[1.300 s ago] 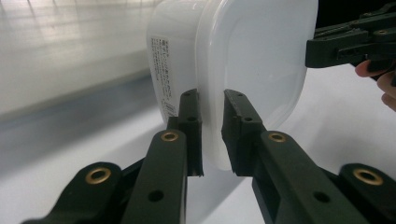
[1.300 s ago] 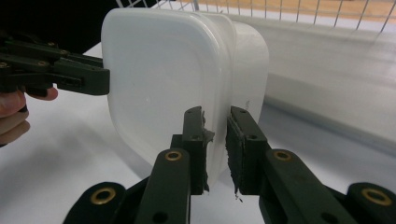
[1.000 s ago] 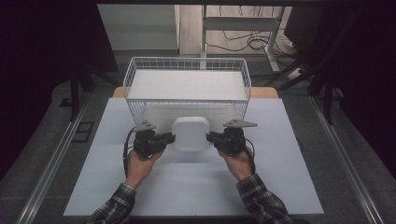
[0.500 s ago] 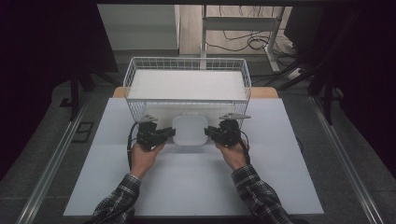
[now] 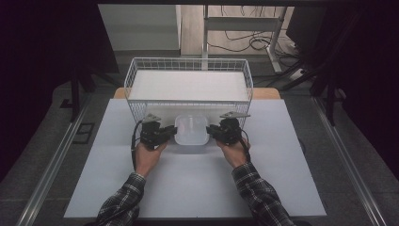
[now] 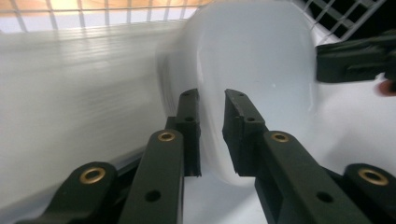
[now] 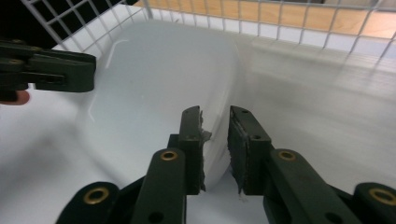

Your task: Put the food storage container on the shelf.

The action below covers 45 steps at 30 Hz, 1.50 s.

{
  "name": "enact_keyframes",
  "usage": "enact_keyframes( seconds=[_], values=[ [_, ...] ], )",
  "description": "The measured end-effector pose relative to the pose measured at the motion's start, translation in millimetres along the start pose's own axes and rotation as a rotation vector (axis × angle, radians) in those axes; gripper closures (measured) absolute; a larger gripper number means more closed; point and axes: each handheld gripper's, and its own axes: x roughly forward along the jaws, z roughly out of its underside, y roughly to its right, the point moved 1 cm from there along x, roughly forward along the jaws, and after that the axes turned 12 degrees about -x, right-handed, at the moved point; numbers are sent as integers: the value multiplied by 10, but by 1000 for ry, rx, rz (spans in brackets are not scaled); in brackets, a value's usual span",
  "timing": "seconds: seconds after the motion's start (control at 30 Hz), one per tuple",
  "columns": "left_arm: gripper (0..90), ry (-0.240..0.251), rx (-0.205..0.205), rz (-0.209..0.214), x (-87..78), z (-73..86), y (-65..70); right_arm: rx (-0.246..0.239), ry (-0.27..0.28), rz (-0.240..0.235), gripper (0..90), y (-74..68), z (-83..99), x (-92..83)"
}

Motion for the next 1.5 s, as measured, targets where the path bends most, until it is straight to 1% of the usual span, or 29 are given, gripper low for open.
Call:
enact_keyframes(
  seconds=[0.1, 0.3, 0.43, 0.53, 0.6, 0.63, 0.67, 0.73, 0.77, 0.8, 0.83, 0.87, 0.9, 0.93, 0.97, 1.0, 1.03, 1.07, 1.1, 1.13, 1.2, 1.23, 1.27, 1.3, 1.33, 1.37, 1.4, 1.43, 1.5],
  values=[
    [721, 20, -30, 5, 22, -23, -26, 15, 17, 6, 737, 27, -24, 22],
    [667, 52, -46, -6, 80, -95, -83, 13, 30, 37, 714, 79, -90, 81],
    [625, 54, -39, -18, 121, -149, -92, 40, 28, 48, 699, 125, -128, 122],
    [576, 69, -25, -6, 71, -164, -74, 10, 25, 61, 708, 132, -155, 103],
    [522, 69, -22, 3, 22, -160, -67, -1, 33, 53, 742, 118, -159, 59],
    [471, 65, -24, 8, -7, -147, -59, -17, 41, 24, 810, 104, -149, -3],
    [471, 58, -19, 19, -36, -126, -58, -17, 41, 24, 810, 104, -149, -3],
    [358, 45, -23, 46, -90, -59, -54, -38, 46, -23, 884, 47, -109, -94],
    [319, 44, -16, 61, -163, 28, -46, -52, 49, -33, 889, 18, -90, -121],
    [279, 44, -16, 61, -163, 28, -46, -52, 49, -33, 889, 18, -90, -121],
    [246, 36, -17, 79, -198, 73, -40, -73, 48, -47, 891, -46, -55, -170],
    [246, 26, -9, 90, -235, 120, -33, -73, 48, -47, 891, -46, -55, -170],
    [193, 15, 11, 106, -313, 224, -4, -75, 44, -77, 891, -109, -24, -202],
    [163, 15, 11, 106, -313, 224, -4, -75, 44, -77, 891, -109, -24, -202],
    [127, 5, 28, 107, -364, 293, 19, -89, 34, -112, 890, -191, 9, -224],
    [97, -6, 61, 101, -449, 396, 63, -97, 31, -123, 890, -233, 23, -232],
    [86, -6, 61, 101, -449, 396, 63, -97, 31, -123, 890, -233, 23, -232],
    [86, -9, 83, 96, -490, 443, 87, -104, 30, -136, 888, -275, 38, -240],
    [58, -13, 128, 83, -570, 543, 131, -119, 32, -154, 885, -348, 70, -238],
    [52, -13, 128, 83, -570, 543, 131, -135, 29, -163, 884, -399, 91, -222],
    [37, -15, 203, 35, -674, 696, 200, -159, 9, -174, 884, -467, 114, -180],
    [34, -10, 223, 21, -700, 735, 214, -179, -6, -175, 884, -510, 125, -141],
    [33, -10, 223, 21, -700, 735, 214, -179, -6, -175, 884, -510, 125, -141],
    [29, -10, 266, -5, -768, 853, 237, -206, -20, -170, 885, -554, 138, -82],
    [29, -10, 266, -5, -768, 853, 237, -206, -20, -170, 885, -554, 138, -82],
    [29, -26, 278, -5, -803, 941, 242, -218, -34, -170, 886, -582, 154, -6],
    [30, -26, 278, -5, -803, 941, 242, -223, -40, -165, 886, -586, 162, 32],
    [30, -55, 276, 9, -836, 1044, 246, -221, -45, -163, 886, -585, 171, 76],
    [30, -61, 278, 9, -849, 1072, 250, -221, -47, -158, 887, -579, 175, 107]
  ],
)
